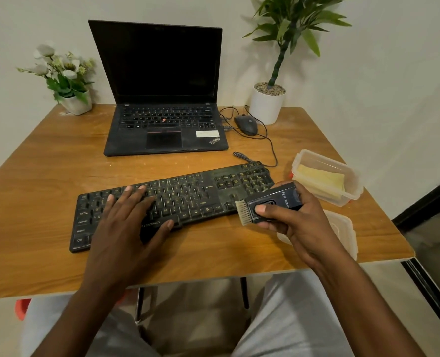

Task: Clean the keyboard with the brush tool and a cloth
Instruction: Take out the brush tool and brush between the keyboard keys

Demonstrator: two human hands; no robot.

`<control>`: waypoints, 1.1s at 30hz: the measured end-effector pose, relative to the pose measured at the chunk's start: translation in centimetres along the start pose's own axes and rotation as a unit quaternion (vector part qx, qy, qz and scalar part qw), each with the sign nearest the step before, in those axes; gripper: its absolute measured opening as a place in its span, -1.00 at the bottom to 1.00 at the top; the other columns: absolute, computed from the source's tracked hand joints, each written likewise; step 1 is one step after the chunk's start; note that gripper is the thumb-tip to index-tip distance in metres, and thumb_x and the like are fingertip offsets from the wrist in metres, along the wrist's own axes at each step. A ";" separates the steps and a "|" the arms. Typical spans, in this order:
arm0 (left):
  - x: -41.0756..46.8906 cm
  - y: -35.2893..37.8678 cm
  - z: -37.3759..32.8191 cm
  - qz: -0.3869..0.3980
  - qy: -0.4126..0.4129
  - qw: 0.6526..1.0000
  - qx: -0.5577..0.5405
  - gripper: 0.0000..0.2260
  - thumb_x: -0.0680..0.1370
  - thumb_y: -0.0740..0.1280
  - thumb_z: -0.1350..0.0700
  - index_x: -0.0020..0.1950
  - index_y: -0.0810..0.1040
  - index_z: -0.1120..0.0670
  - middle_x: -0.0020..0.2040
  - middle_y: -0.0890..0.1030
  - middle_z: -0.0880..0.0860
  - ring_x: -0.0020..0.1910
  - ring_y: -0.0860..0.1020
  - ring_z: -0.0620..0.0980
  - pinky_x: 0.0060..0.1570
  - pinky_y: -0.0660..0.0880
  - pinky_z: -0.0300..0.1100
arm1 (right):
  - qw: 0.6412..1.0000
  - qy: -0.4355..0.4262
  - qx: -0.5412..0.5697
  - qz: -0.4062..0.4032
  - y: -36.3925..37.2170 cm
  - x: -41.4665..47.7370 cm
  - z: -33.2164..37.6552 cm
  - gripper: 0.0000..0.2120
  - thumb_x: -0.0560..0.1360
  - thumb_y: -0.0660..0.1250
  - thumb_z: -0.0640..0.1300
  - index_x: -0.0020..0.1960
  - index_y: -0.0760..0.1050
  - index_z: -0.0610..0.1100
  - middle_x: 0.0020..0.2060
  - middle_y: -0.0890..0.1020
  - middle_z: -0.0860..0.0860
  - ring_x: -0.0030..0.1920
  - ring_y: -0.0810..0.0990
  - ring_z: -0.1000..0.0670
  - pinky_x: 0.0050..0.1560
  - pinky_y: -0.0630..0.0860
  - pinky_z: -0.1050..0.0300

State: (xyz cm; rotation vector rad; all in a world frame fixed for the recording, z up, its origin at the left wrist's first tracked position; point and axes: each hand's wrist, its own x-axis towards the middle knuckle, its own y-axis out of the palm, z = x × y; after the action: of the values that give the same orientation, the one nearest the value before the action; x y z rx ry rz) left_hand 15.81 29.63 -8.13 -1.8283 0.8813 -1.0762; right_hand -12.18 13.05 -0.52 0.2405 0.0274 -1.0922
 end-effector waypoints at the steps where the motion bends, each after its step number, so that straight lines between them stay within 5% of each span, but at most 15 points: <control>1: 0.0 0.0 0.0 -0.001 0.000 1.000 0.000 -0.30 0.60 0.15 -0.40 0.53 0.46 0.06 0.63 0.36 0.09 0.67 0.18 0.04 0.67 0.03 0.10 | 1.000 0.000 -0.005 0.005 0.0 0.0 0.0 -0.55 0.38 0.58 -0.40 0.20 0.56 -0.16 0.02 0.79 -0.16 0.01 0.80 -0.23 -0.23 0.72 0.15; 9: -0.1 -0.1 -0.1 -0.005 -0.005 1.000 -0.006 -0.30 0.59 0.16 -0.40 0.53 0.46 0.07 0.62 0.37 0.10 0.68 0.19 0.05 0.67 0.06 0.13 | 1.000 -0.014 -0.005 -0.003 0.0 -0.1 0.1 -0.64 0.41 0.56 -0.40 0.11 0.56 -0.14 -0.02 0.79 -0.15 -0.01 0.80 -0.23 -0.24 0.73 0.13; 15: -0.1 -0.1 -0.1 -0.005 -0.005 1.000 -0.006 -0.31 0.59 0.16 -0.39 0.52 0.48 0.07 0.62 0.37 0.10 0.67 0.19 0.06 0.67 0.07 0.14 | 0.996 0.004 -0.085 -0.019 -0.7 0.3 -0.1 -0.39 0.09 0.78 -0.16 0.00 0.51 -0.14 0.02 0.76 -0.26 0.01 0.78 -0.28 -0.19 0.71 0.06; 20: -0.1 -0.2 -0.2 -0.007 -0.005 1.000 -0.009 -0.32 0.59 0.15 -0.39 0.50 0.50 0.07 0.62 0.38 0.12 0.66 0.20 0.06 0.66 0.05 0.12 | 0.994 0.017 -0.107 -0.013 -0.4 0.2 0.1 -0.50 0.23 0.71 -0.16 0.01 0.48 -0.17 0.03 0.76 -0.24 -0.10 0.81 -0.23 -0.32 0.69 0.11; 25: -0.1 -0.2 -0.1 -0.015 -0.009 1.000 -0.015 -0.35 0.59 0.19 -0.36 0.47 0.53 0.07 0.61 0.39 0.12 0.66 0.22 0.08 0.66 0.07 0.13 | 0.994 0.046 -0.092 0.022 0.1 -0.2 0.3 -0.62 0.43 0.62 -0.27 0.22 0.72 -0.10 0.06 0.79 -0.12 -0.11 0.81 -0.13 -0.34 0.66 0.21; 33: -0.2 -0.2 0.0 -0.018 -0.014 1.000 -0.017 -0.38 0.60 0.19 -0.36 0.47 0.53 0.05 0.62 0.38 0.10 0.67 0.21 0.06 0.66 0.06 0.11 | 0.995 0.048 -0.088 0.021 0.8 -0.1 0.0 -0.69 0.37 0.62 -0.17 0.11 0.77 -0.17 -0.05 0.81 -0.14 -0.11 0.81 -0.11 -0.30 0.69 0.20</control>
State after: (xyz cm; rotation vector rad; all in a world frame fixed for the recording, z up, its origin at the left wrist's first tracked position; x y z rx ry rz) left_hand 15.78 29.92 -8.08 -1.8884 0.8580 -1.0613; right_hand -11.55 13.45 -0.40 0.1336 0.2030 -1.0287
